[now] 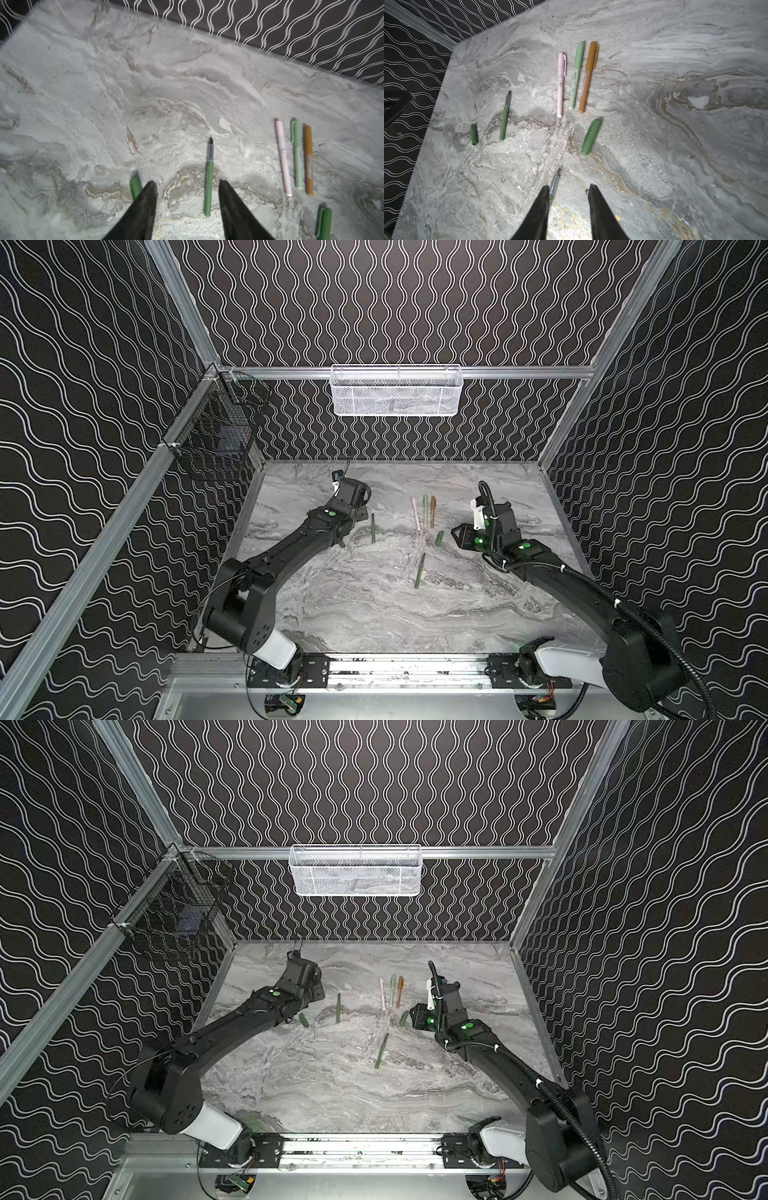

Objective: Insert the pens into the pen caps
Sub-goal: 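Release the capped pen beside the markers while left gripper moves over green pen, then lower the left gripper and close it on the green pen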

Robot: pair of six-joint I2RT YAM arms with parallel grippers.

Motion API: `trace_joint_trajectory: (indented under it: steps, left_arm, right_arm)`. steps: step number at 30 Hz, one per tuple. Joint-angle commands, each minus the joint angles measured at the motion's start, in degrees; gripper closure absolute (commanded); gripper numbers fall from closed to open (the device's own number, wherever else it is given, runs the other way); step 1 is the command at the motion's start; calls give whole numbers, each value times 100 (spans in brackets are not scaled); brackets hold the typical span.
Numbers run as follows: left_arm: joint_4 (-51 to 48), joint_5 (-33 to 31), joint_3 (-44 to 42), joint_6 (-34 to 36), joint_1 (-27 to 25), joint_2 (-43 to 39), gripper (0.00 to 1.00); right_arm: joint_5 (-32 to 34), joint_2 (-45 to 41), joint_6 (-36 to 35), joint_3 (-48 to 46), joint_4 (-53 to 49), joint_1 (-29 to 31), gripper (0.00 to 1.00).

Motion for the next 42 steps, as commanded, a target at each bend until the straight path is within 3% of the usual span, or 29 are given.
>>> trace_joint_trajectory:
  steps: [1,11,19,25,30,42]
  left_arm:
    - [-171,379,58,-318,175,216,48]
    - [-408,1035,286,-609,383,913,50]
    - [-632,1277,712,-40,239,1451,54]
    - [-1167,933,1360,580,-282,2133,55]
    - [-1342,595,1555,769,-422,2357,57]
    - [-1448,909,1780,1004,-450,2752,68]
  right_arm:
    - [28,-47,99,-70,21,-2,65]
    - [106,-178,103,-248,-2,-4,64]
    - [-4,-115,166,-310,116,-2,64]
    - [-54,-77,157,-307,149,-2,64]
    - [-137,-67,172,-327,150,-2,64]
    - [-239,-52,240,-355,231,-2,63]
